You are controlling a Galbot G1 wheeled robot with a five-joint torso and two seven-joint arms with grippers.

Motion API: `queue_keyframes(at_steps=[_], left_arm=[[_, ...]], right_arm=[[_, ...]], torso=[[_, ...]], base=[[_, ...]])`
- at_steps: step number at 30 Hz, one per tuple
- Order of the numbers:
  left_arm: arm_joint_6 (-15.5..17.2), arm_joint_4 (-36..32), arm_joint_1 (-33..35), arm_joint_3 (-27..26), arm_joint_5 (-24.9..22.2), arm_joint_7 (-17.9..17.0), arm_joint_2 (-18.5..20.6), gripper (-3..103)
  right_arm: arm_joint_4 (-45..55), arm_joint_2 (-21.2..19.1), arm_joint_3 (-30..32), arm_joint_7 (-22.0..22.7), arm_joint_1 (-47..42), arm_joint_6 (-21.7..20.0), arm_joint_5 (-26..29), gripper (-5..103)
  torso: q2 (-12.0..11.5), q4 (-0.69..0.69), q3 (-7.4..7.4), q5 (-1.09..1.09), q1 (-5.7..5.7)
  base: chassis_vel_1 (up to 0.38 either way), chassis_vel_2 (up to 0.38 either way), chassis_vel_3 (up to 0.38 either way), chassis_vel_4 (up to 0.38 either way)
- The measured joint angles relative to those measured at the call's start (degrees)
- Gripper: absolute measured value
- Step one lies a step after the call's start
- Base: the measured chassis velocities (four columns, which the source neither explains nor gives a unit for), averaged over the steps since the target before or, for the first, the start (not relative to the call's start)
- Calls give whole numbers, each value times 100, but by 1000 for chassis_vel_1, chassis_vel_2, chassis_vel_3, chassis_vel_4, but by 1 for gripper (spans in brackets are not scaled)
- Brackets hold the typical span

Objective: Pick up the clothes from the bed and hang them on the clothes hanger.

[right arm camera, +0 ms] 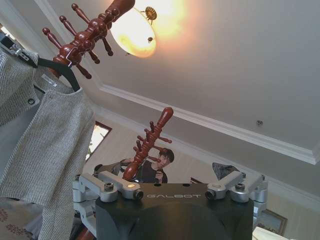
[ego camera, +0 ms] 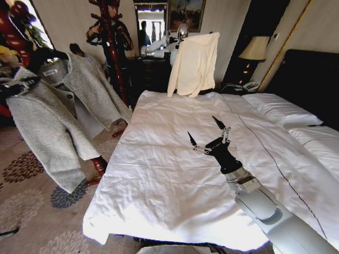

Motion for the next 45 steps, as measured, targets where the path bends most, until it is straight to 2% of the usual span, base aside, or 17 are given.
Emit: queue_keyframes(at_steps=[1,4,7,10,16,18,22,27,30,32,34,36,38,39,42,43,45], left_arm=[[-26,-33,4,-9,0,-66,-30,19],[-105,-128,5,-40,8,-213,-110,27],[-212,-250,5,-55,143,-507,-184,43],[-236,-347,3,-76,159,-625,-230,49],[-278,-661,-23,-180,161,-688,-351,76],[-280,-704,-36,-198,161,-698,-371,76],[-288,-1126,20,-517,104,-792,-609,96],[-365,-1616,164,-808,27,-980,-944,99],[-432,-2265,324,-917,-38,-1549,-1422,100],[-446,-2422,359,-909,-35,-1686,-1554,100],[-481,-2992,516,-769,192,-2044,-2093,100],[-482,-3289,594,-670,349,-2103,-2337,100],[-494,-3869,753,-425,761,-2151,-2905,100],[-494,-3869,753,-425,761,-2151,-2905,100],[-576,-4461,1040,8,1548,-2155,-3866,100],[-576,-4461,1040,8,1548,-2155,-3866,100],[-652,-4643,1195,259,1956,-2115,-4327,100]], right_arm=[[-7,3,-8,0,4,-1,0,100],[-28,2,-26,-1,18,-1,2,100],[-56,-30,-27,-2,37,-1,23,100],[-59,-37,-27,-2,38,-1,44,100],[-70,-11,-36,-2,17,9,56,100],[-73,-7,-37,-1,15,14,59,100],[-121,80,-6,112,-1,112,210,100],[-106,208,62,397,-37,105,899,100],[11,413,241,718,-83,-8,1967,100],[37,461,292,797,-118,-25,2173,100],[98,626,488,953,-355,-84,2542,100],[115,726,586,972,-499,-96,2604,100],[138,988,781,911,-831,-80,2595,100],[138,988,781,911,-831,-80,2595,100],[161,1367,960,713,-1344,49,2336,100],[161,1367,960,713,-1344,49,2336,100],[182,1563,991,656,-1712,107,2111,100]], torso=[[0,0,0,0,0],[0,1,0,1,0],[0,1,0,1,0],[0,1,0,0,0],[0,1,0,0,0],[0,1,0,1,0],[0,1,0,1,0],[0,1,0,1,0],[0,2,0,1,0],[1,1,-1,1,0],[0,2,0,-1,0],[0,1,0,-1,0],[0,0,-1,0,-1],[0,0,-1,0,-1],[0,2,-1,1,0],[0,2,-1,1,0],[1,3,-1,0,0]], base=[[0,0,0,0],[0,0,0,0],[0,0,0,0],[0,0,0,0],[0,0,0,0],[0,0,0,0],[0,0,0,0],[0,0,0,0],[0,0,0,0],[0,0,0,0],[0,0,0,0],[0,0,0,0],[0,0,0,0],[0,0,0,0],[0,0,0,0],[0,0,0,0],[0,0,0,0]])
